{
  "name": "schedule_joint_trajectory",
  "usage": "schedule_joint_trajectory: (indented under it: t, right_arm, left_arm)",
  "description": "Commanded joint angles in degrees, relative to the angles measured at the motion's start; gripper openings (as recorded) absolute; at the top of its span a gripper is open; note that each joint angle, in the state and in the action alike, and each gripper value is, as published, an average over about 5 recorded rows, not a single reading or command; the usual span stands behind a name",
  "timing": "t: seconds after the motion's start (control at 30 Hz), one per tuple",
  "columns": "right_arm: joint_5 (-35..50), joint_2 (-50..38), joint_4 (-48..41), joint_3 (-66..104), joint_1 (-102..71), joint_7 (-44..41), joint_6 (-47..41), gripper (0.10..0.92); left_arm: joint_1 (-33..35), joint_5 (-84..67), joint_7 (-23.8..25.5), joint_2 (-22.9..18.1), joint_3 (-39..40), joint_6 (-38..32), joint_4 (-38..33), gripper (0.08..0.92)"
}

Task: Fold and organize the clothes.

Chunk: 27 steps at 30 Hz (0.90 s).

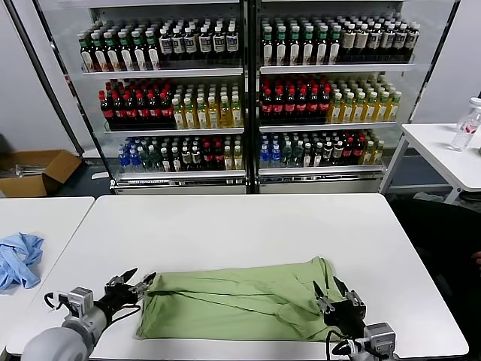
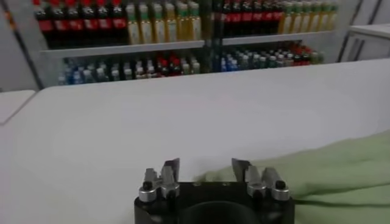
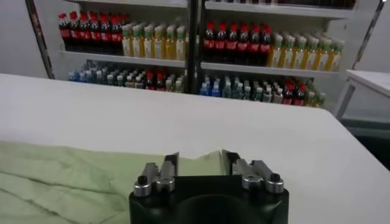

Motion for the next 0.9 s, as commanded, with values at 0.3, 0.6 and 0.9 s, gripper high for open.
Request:
schedule_joint_trajectory:
  t: [0.3,0.6,0.9]
  right_arm:
    - [-4.1,0.9,0.5,-1.1,-0.7,0.0,1.1,0.818]
    - [-4.6,1.4,0.5,-0.9,-1.3,0.0,1.2,0.823]
    - [-5.0,1.8,0.0,-1.3,-1.4,0.1,1.4,0.823]
  left_arm:
    - [0.8,-10.0,-27.1,-11.6,8.1,0.2,-4.5,0.816]
    - [1.3,-11.6,-27.4,-12.0,9.2,0.6,-3.8,0.771]
    - [1.2,-10.4,-27.2,-12.4,10.1,-0.2,-3.6,0.516]
